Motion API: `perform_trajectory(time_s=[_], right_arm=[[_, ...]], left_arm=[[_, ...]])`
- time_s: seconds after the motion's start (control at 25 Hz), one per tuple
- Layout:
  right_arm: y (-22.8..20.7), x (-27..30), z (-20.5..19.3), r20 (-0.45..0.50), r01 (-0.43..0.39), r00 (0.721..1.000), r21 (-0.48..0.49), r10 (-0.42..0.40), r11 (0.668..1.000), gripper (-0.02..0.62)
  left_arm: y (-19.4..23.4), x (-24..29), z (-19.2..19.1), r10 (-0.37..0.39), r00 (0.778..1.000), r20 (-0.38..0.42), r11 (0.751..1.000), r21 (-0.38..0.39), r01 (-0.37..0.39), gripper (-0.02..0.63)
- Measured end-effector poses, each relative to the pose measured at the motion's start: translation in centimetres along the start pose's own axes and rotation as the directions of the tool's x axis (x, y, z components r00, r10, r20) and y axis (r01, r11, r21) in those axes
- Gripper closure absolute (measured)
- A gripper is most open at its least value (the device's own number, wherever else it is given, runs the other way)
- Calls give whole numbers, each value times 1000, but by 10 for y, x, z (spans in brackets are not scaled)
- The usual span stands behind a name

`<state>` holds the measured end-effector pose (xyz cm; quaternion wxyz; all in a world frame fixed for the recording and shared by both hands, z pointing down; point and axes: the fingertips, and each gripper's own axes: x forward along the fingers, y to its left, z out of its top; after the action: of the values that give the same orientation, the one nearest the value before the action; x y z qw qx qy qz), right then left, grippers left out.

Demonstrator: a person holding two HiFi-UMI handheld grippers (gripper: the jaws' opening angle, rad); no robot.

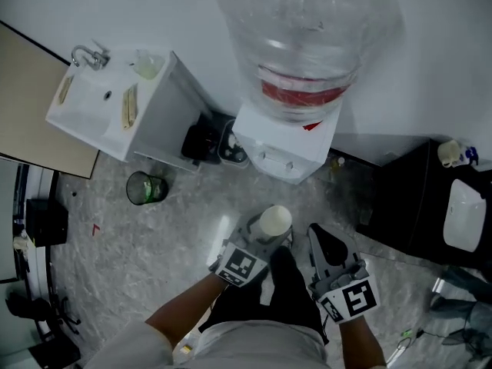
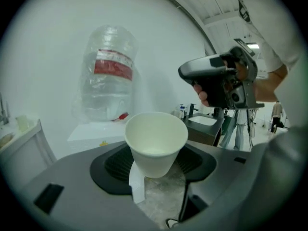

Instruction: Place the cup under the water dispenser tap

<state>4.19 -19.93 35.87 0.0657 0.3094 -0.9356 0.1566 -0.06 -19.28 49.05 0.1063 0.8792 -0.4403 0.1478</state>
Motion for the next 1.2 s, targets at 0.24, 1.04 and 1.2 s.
perform_trajectory(time_s=[0.24,1.04,1.2], right_arm=[[-36,37,-60,-1,30,1000,26,-30,999,581],[-102,110,-198,-70,54,996,34,-51,998,581],[-104,113,-198,-80,37,996,25,-35,999,581]], left_arm=[[29,67,-105,-27,999,-42,1000,5,27,341],[107,264,-340,-13,992,-128,1000,24,16,341],[114,278,-351,1,990,-140,1000,14,1,341]])
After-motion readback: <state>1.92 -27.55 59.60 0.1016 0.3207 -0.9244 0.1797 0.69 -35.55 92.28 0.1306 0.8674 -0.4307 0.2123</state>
